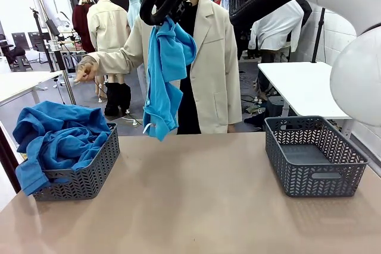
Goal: Sort the tops and bottoms.
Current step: Sort the clothes according to human instructions.
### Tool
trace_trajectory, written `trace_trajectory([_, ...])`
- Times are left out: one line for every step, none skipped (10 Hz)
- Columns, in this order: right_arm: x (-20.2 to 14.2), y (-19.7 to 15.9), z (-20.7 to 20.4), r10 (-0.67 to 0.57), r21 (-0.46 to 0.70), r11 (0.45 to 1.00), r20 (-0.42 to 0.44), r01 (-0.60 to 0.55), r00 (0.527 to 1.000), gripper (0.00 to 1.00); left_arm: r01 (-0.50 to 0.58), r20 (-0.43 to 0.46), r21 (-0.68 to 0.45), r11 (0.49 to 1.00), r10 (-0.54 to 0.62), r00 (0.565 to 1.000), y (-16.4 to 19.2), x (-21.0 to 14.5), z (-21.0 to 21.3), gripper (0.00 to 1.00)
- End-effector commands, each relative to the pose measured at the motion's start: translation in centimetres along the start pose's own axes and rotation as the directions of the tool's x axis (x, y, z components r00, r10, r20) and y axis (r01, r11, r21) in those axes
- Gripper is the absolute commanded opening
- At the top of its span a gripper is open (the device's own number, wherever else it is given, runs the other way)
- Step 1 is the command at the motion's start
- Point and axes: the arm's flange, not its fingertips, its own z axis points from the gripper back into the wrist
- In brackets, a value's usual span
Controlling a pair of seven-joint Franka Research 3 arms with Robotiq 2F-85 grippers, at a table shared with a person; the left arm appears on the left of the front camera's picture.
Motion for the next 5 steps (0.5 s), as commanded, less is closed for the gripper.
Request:
trace_trajectory([-0.28, -0.04, 0.35, 0.001, -0.011, 1.0, 0.008, 0.0, 1.0, 0.0, 0.0, -0.001, 0.007, 1.0, 0.0, 1.0, 0.06, 0.12, 0.11, 1.0])
trace_trajectory([-0.28, -0.04, 0.35, 0.001, -0.011, 1.0, 0.008, 0.0, 1.0, 0.0, 0.0, -0.001, 0.007, 1.0, 0.0, 1.0, 0.06, 0.12, 0.11, 1.0])
trace_trajectory([-0.28, -0.04, 0.35, 0.001, -0.011, 1.0, 0.008, 0.0, 1.0, 0.0, 0.0, -0.001, 0.007, 1.0, 0.0, 1.0, 0.06, 0.12, 0.11, 1.0])
trace_trajectory([-0.28, -0.04, 0.35, 0.001, -0.011, 1.0, 0.008, 0.0, 1.0, 0.0, 0.0, -0.001, 0.007, 1.0, 0.0, 1.0, 0.06, 0.12, 0.11, 1.0])
trace_trajectory([-0.28, -0.04, 0.35, 0.001, -0.011, 1.0, 0.008, 0.0, 1.0, 0.0, 0.0, -0.001, 0.007, 1.0, 0.0, 1.0, 0.06, 0.12, 0.11, 1.0])
